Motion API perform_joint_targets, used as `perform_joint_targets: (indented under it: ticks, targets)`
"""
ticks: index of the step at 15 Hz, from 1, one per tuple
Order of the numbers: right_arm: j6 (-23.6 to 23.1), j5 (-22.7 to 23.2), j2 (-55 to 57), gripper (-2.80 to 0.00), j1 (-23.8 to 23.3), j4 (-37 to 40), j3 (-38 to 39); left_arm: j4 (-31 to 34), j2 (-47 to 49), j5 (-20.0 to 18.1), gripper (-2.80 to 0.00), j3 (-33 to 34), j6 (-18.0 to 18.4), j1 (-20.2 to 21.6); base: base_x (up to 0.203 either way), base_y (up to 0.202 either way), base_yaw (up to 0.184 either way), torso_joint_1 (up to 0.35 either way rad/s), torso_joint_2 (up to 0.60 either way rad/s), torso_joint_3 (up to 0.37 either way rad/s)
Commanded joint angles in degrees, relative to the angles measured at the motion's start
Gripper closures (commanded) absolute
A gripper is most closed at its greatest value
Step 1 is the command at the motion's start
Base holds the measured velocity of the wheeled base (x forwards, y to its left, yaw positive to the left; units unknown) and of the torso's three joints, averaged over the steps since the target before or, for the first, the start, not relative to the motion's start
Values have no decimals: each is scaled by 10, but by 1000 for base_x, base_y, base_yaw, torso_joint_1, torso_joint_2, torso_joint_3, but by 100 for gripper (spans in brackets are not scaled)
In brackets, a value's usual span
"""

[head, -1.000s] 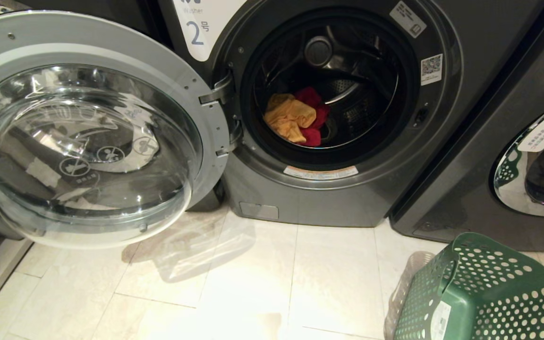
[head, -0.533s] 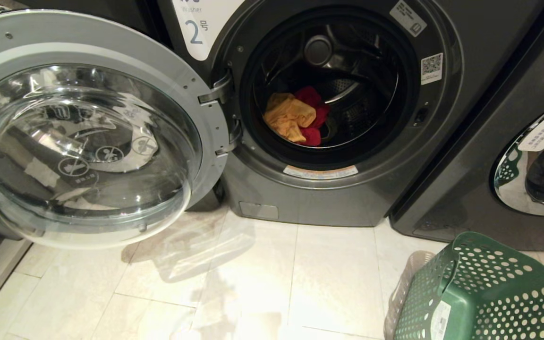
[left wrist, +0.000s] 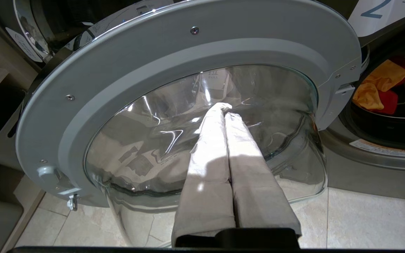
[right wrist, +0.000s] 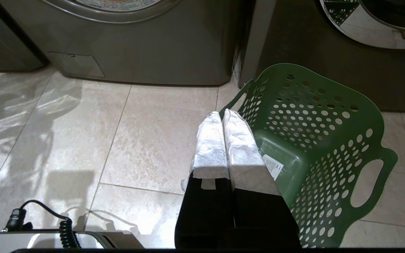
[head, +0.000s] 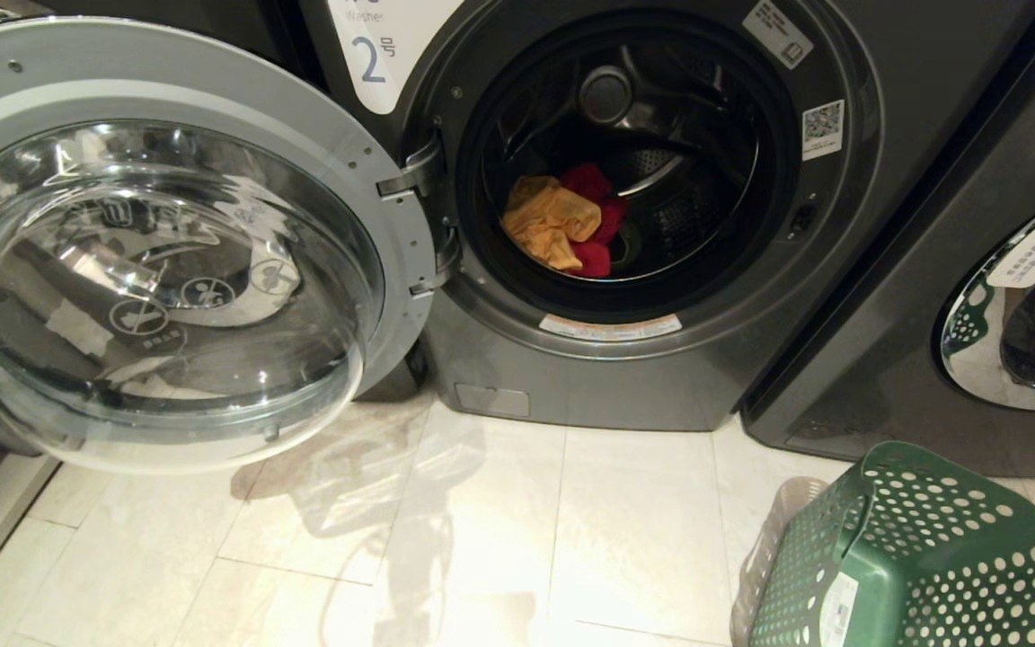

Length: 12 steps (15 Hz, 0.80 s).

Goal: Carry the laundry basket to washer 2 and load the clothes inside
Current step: Close the washing machine door with the left hand

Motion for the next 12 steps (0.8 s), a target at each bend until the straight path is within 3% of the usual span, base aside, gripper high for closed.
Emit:
perform_joint_targets:
  ticks: [1,9,12]
  targets:
    - [0,0,1,0,0,0,-1,3,-1,-1,0,1,-2,0,0,0,0,0,0,0]
    - [0,-1,1,0,0,-1,0,9,-12,1,0,11,-8,0,0,0,0,0,0,4]
    - [1,0,1,0,0,0,0,9,-14,1,0,15,-7,0,0,0,0,-2,2,148]
